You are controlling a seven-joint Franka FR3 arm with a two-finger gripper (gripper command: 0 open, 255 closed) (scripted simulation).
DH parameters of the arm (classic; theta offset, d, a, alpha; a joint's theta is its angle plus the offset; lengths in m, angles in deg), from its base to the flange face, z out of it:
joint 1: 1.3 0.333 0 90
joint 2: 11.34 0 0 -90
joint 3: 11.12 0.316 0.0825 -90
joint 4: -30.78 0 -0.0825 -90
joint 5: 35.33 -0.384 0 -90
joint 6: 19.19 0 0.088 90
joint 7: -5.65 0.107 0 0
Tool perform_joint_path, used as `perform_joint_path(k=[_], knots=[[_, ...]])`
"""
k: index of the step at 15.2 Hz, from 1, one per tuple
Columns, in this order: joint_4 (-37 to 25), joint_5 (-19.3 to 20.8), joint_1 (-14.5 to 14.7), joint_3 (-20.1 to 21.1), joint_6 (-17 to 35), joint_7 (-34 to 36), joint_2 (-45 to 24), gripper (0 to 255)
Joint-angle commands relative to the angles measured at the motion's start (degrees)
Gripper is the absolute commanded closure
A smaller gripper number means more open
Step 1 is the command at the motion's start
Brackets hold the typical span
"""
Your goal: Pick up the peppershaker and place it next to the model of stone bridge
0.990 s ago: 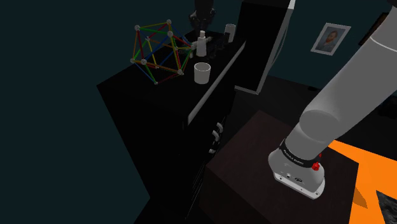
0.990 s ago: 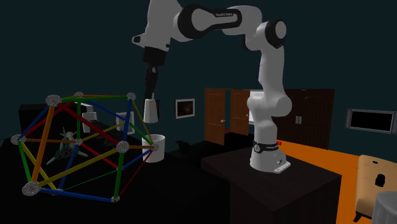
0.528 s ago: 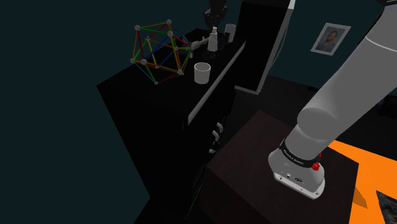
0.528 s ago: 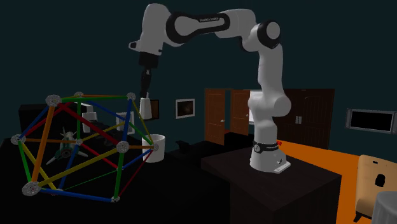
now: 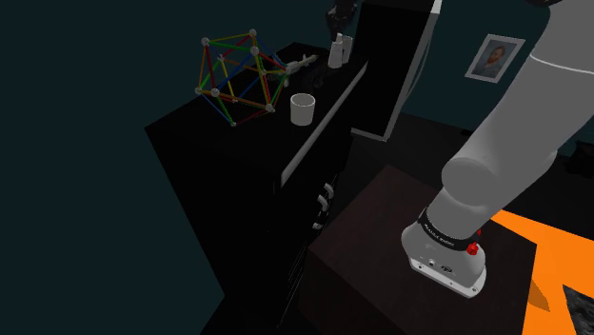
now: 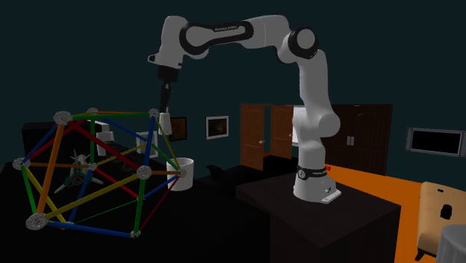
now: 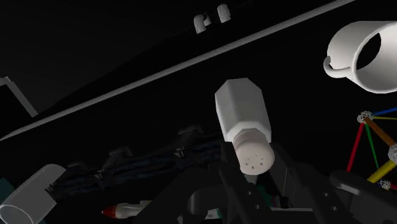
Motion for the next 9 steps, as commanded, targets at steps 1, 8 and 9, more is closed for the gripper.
perform_joint_path(k=[1, 8, 9], knots=[[-1.9, -0.81, -1.46, -1.18, -0.3, -2.96, -1.43, 255], [-12.77, -4.04, -6.5, -4.19, -3.01, -11.66, -9.44, 255], [-11.94, -4.03, -6.5, -4.16, -2.22, -11.65, -9.39, 255]])
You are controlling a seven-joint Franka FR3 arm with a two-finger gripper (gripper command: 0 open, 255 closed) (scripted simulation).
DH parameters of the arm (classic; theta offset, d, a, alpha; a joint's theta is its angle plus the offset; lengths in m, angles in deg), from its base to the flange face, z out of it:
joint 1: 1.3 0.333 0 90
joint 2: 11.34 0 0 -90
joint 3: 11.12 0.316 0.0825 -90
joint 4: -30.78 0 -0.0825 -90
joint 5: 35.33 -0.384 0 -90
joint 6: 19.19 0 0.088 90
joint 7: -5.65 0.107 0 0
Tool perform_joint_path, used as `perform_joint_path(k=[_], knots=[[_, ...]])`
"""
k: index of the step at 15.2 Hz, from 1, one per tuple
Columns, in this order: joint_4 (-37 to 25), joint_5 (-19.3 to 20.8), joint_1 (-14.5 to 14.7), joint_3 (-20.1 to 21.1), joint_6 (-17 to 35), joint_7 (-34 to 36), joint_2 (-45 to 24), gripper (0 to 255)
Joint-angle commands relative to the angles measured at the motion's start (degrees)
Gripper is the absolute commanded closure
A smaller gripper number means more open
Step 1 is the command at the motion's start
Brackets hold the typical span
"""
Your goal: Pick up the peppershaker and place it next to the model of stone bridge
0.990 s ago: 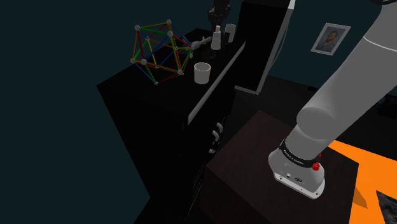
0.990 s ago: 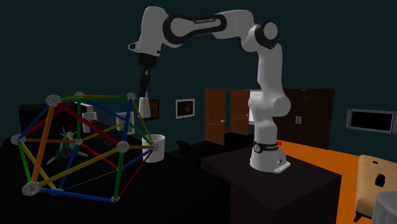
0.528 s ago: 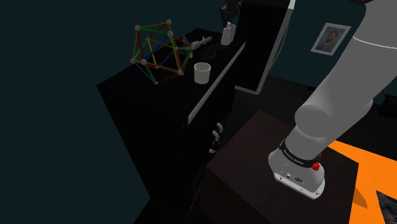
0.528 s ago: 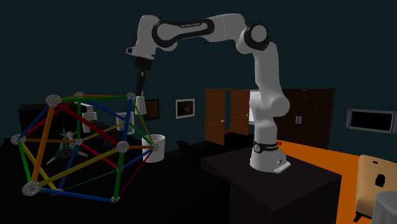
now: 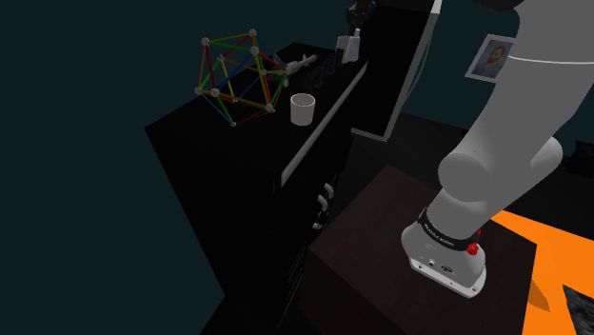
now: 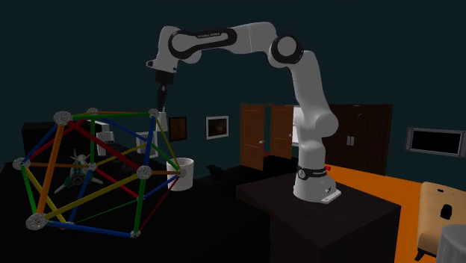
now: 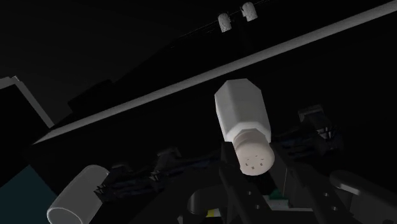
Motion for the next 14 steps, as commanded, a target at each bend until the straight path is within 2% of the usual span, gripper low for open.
perform_joint_path(k=[1, 14], knots=[[0.2, -0.26, -0.37, -0.15, 0.9, -0.65, -0.67, 255], [9.04, -0.4, -0.31, -0.06, 10.61, -0.65, -1.54, 255]])
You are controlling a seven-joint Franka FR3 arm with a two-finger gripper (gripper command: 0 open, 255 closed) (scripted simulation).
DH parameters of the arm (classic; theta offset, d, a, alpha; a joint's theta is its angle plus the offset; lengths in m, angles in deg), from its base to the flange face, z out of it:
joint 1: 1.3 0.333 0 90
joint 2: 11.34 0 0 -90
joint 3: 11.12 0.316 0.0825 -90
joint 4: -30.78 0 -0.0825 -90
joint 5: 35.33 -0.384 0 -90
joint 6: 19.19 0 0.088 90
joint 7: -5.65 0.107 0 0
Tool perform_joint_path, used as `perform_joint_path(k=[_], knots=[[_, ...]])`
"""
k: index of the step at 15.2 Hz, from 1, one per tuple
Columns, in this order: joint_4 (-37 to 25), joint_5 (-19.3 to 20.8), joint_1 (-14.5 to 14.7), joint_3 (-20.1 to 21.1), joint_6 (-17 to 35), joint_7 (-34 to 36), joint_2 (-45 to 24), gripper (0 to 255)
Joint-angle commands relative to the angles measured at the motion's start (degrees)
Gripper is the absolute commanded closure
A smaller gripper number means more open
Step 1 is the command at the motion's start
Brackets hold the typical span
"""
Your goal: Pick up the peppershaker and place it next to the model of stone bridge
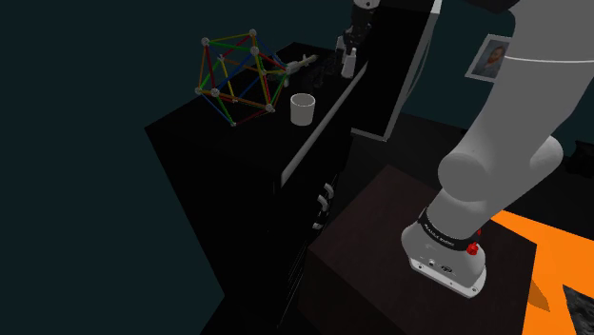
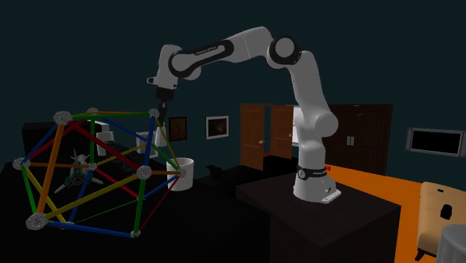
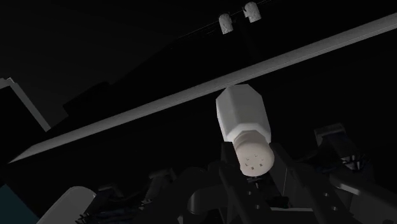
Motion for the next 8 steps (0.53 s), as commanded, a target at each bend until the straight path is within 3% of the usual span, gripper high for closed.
perform_joint_path(k=[1, 8], knots=[[1.26, -0.05, -0.01, 0.01, 1.61, -0.03, -0.31, 255], [4.8, -0.28, -0.05, 0.09, 6.53, -0.12, -1.71, 255]])
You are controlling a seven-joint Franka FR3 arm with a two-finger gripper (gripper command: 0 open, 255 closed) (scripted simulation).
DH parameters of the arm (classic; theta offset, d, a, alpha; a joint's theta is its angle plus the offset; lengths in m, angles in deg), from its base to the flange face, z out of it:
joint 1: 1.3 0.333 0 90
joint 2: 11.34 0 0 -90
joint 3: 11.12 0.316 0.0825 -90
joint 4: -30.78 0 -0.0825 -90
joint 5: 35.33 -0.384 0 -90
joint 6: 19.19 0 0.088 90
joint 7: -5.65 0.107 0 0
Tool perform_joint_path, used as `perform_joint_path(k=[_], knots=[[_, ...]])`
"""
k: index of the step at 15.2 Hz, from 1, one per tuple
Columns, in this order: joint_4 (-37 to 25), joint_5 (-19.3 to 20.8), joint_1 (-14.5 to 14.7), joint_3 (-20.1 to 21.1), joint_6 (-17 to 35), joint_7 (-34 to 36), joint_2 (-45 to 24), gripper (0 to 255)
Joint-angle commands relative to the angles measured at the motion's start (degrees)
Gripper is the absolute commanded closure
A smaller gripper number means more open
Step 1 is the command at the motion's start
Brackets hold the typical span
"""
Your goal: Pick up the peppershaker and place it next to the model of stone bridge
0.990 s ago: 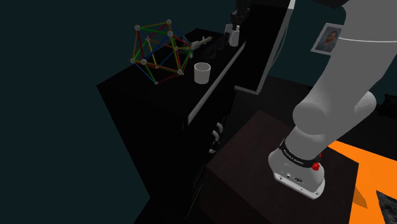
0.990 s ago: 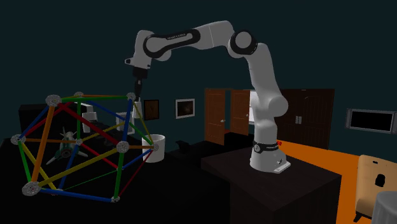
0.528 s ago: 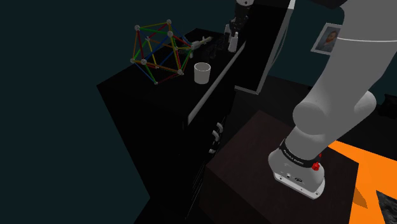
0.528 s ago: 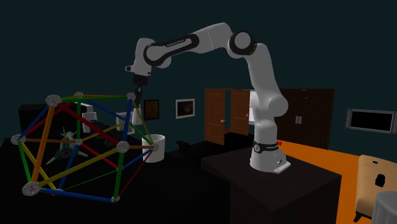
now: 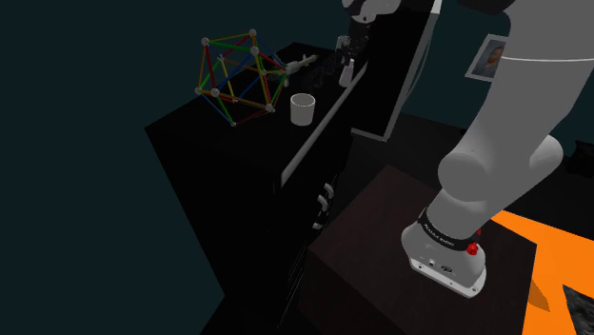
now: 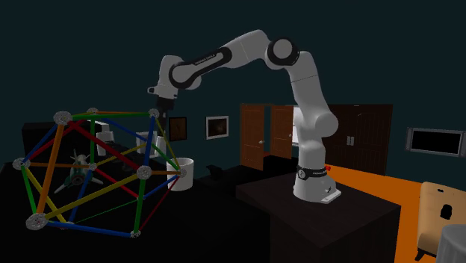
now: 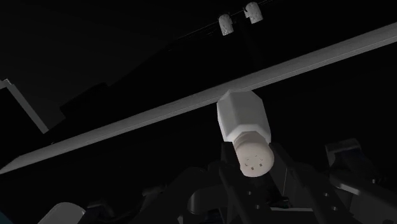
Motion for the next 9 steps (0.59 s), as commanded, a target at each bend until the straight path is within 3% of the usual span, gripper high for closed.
perform_joint_path(k=[1, 9], knots=[[1.11, -0.05, 0.04, 0.05, 1.6, 0.05, -0.45, 255], [4.39, -0.48, -0.08, 0.22, 7.36, -0.16, -2.96, 255]])
